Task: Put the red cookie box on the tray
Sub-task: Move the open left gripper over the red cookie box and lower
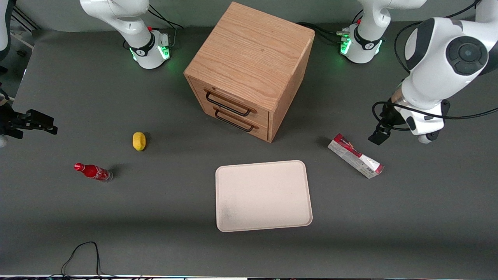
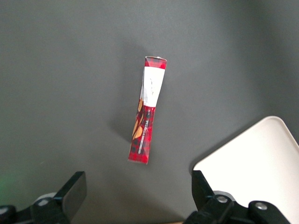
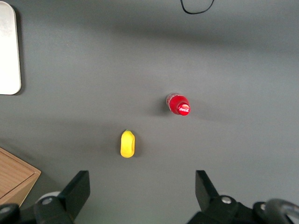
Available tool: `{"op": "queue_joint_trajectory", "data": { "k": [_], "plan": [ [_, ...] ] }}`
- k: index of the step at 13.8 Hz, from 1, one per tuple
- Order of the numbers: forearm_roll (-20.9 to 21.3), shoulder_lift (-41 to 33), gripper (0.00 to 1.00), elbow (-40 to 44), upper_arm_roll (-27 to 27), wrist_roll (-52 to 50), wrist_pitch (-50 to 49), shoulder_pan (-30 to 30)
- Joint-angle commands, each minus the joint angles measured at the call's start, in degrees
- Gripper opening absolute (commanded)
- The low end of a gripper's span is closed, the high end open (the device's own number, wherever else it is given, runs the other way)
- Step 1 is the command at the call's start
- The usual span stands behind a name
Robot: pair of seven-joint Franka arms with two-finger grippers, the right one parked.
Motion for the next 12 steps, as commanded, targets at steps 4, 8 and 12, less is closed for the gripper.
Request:
{"op": "queue_joint_trajectory", "data": {
  "k": [4,8,12],
  "plan": [
    [1.87,4.1,1.0,-9.26,-0.21,-1.68,13.95,-0.27],
    [2.22,9.12,1.0,-11.1,-0.12,-1.86,22.11,-0.19],
    [2.31,13.69,1.0,-12.52,-0.03,-2.04,29.85,0.08]
  ]
}}
